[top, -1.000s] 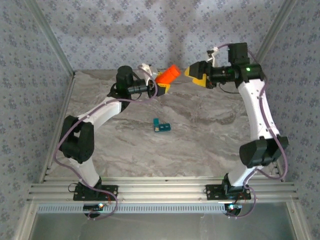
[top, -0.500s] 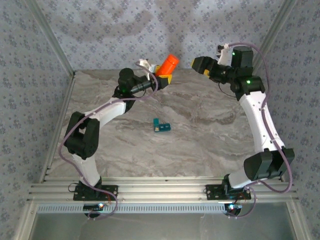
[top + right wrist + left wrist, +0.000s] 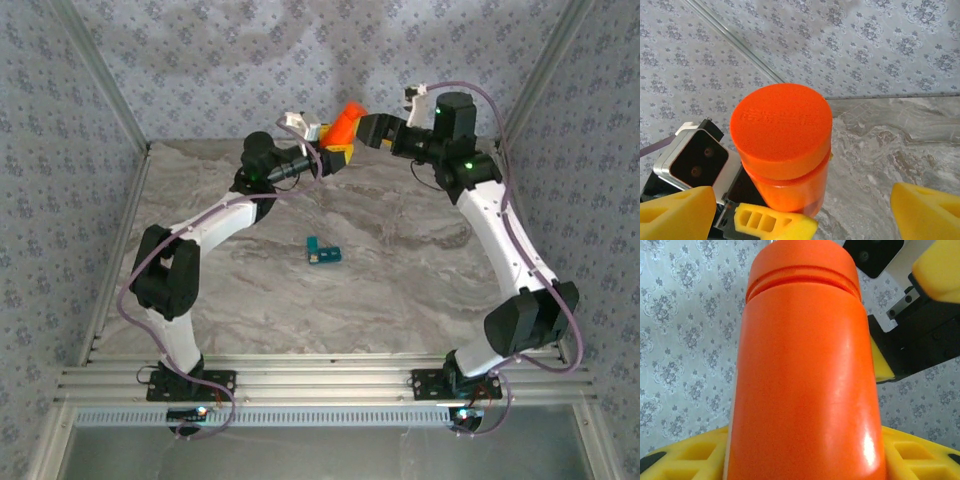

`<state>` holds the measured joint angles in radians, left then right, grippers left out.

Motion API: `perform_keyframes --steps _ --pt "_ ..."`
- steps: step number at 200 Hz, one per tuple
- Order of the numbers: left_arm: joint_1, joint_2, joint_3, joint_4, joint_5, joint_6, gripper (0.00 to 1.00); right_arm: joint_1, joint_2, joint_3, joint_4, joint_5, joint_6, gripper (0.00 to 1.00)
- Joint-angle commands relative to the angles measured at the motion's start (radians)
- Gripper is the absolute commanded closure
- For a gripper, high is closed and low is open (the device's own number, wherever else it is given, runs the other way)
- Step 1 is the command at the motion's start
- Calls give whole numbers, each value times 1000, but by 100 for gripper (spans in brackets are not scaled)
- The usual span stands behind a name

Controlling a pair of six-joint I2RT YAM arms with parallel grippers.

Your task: Sort the pills into containers

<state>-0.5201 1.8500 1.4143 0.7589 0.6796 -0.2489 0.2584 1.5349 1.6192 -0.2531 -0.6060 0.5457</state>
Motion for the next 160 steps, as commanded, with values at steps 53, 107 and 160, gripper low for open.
perform_keyframes --steps 53,107,160 --pt "-12 -9 47 23 12 -12 100 39 56 -23 159 -11 38 9" --pt "-16 -11 50 11 21 -10 100 60 98 10 177 -14 46 14" --pt "-16 -15 46 -2 32 -1 100 57 100 10 198 -6 59 21"
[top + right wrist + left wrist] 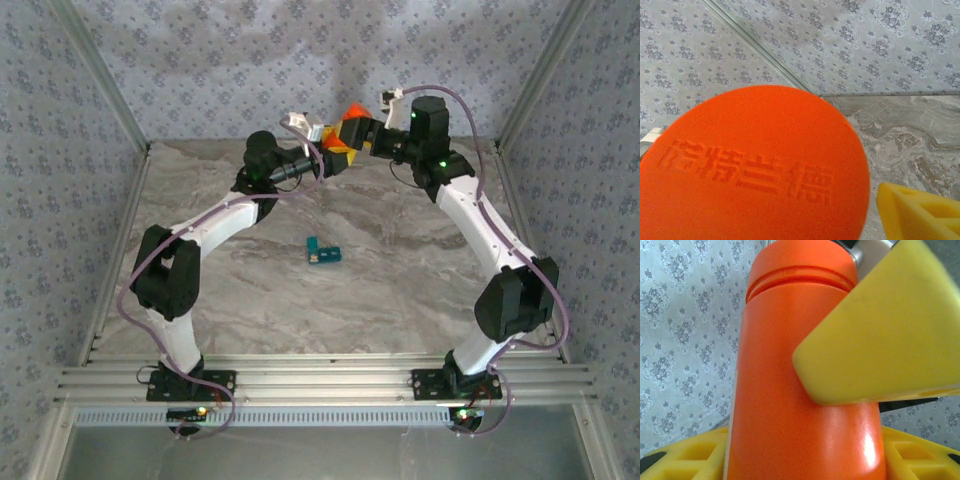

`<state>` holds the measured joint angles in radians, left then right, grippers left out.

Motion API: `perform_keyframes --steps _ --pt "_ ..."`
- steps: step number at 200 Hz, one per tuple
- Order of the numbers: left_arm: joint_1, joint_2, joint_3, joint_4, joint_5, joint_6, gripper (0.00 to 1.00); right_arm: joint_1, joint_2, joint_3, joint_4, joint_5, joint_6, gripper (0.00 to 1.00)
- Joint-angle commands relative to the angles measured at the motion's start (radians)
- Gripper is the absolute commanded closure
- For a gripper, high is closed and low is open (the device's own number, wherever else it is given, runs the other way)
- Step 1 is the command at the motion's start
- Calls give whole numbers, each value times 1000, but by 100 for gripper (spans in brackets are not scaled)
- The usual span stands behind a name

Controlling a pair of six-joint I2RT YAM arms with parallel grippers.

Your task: Sort the pills into containers

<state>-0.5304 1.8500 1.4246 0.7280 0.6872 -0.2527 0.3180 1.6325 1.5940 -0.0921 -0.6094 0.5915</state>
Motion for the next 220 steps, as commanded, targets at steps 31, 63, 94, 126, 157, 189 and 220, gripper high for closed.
perform_keyframes --steps 31,63,94,126,157,189,220 --pt "-8 -12 34 22 29 8 100 -6 -1 33 49 0 21 24" --pt "-7 -11 36 18 32 9 100 -7 -2 30 64 -5 30 40" --pt "-11 -16 38 -1 35 26 100 -8 3 34 65 -26 31 55" --pt "-11 -20 46 -36 50 48 99 -11 1 37 40 -39 22 65" --pt "-9 -26 55 -73 59 59 82 -13 -8 34 5 -33 -7 68" --pt "-9 -38 76 -161 87 88 66 -19 -21 35 -38 -13 -44 69" --pt "-9 -62 76 -241 89 137 55 -20 -28 42 -77 -9 -77 69"
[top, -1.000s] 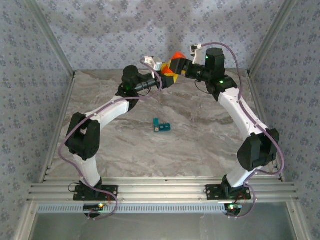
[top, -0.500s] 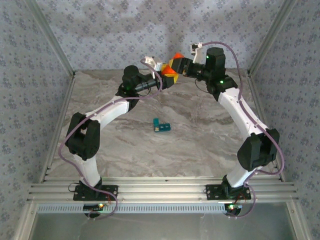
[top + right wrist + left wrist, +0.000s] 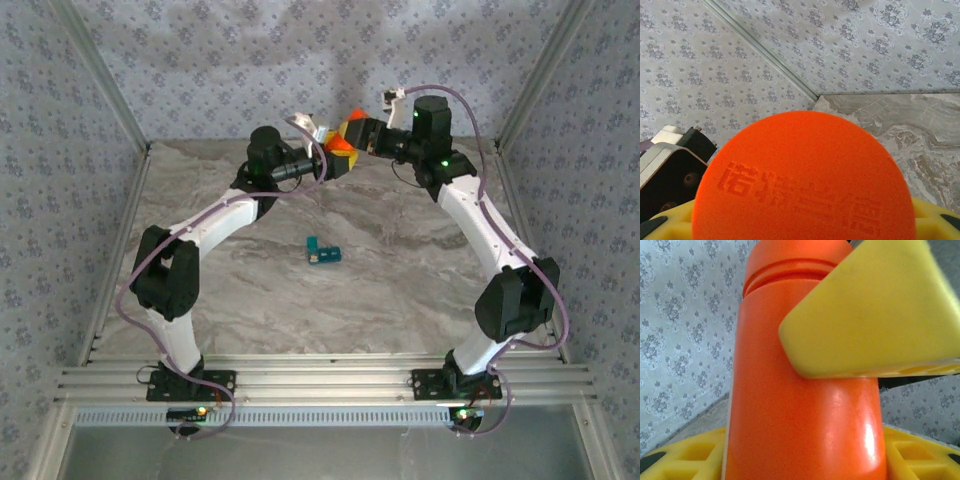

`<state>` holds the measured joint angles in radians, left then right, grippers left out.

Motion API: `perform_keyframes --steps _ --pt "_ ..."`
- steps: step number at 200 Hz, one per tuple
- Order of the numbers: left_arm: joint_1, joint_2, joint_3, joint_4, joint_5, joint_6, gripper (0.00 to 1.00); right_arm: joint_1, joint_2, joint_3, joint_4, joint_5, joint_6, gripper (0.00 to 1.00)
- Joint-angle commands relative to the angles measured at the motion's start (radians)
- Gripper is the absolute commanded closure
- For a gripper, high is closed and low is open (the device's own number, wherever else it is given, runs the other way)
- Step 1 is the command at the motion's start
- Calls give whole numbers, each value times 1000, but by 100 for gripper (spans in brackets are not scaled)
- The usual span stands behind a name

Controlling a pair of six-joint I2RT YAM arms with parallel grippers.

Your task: Sort the pills into containers

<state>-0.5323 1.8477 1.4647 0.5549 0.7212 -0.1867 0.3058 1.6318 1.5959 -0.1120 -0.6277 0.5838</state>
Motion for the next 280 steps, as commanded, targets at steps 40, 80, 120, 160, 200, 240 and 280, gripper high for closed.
perform_keyframes --steps 40,80,120,160,200,240,280 --pt "-7 -73 47 -137 57 105 48 4 -33 49 -107 22 -118 70" --pt "-8 -76 57 -146 59 107 43 16 -44 54 -160 48 -175 71" --pt "-7 -81 67 -144 56 99 41 30 -54 65 -216 85 -233 71" --pt "-8 -81 69 -131 49 88 41 33 -59 62 -225 86 -242 71" --pt "-9 -74 66 -146 59 90 42 33 -64 58 -215 79 -229 71" --pt "-15 -72 43 -172 76 96 42 32 -67 64 -210 73 -222 71" --pt "-21 -55 52 -196 82 103 42 33 -66 66 -206 66 -215 71"
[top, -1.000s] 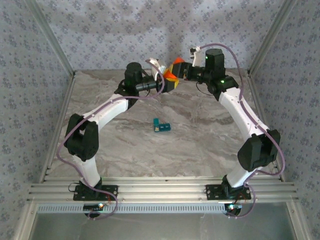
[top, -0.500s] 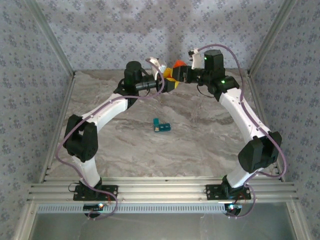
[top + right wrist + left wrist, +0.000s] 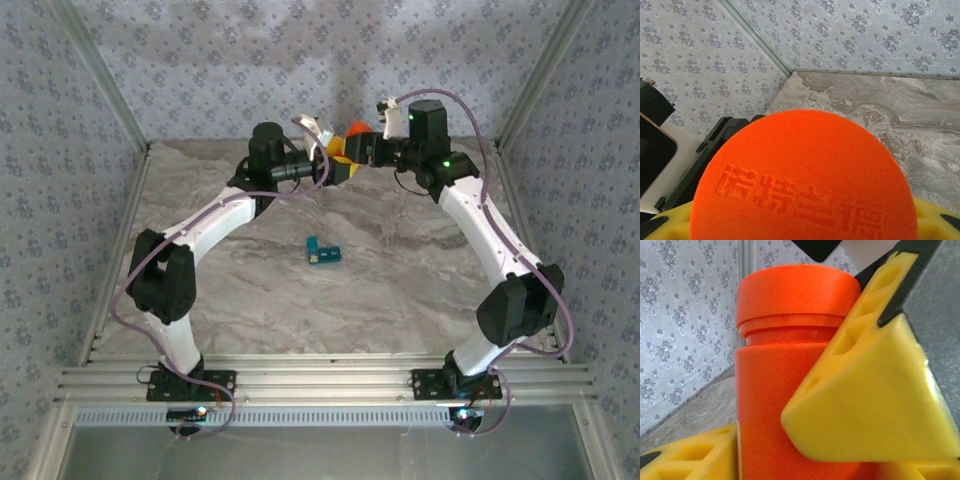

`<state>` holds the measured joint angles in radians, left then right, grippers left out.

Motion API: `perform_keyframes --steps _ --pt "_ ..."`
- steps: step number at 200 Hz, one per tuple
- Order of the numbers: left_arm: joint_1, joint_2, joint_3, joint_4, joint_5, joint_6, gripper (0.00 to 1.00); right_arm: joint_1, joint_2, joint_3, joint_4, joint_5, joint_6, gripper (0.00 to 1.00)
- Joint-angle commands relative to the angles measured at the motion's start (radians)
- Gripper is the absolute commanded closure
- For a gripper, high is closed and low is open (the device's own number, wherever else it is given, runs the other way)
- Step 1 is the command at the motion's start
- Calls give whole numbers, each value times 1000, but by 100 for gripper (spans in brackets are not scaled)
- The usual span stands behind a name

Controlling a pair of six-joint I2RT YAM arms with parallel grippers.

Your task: Sort the pills into containers

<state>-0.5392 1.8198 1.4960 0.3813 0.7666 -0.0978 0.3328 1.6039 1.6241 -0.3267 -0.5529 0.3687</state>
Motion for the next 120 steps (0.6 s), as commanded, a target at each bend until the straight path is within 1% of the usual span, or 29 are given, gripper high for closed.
perform_keyframes --steps 1,61,102,120 --pt "-14 -27 23 -24 38 15 42 7 -38 37 10 -8 0 71" --pt "-19 -1 52 -69 54 21 42 8 -39 36 11 -10 2 72" --pt "-22 4 56 -79 82 -3 39 4 -35 42 3 -9 2 72" --pt "-22 -2 52 -86 90 -15 36 2 -34 43 3 -12 2 72"
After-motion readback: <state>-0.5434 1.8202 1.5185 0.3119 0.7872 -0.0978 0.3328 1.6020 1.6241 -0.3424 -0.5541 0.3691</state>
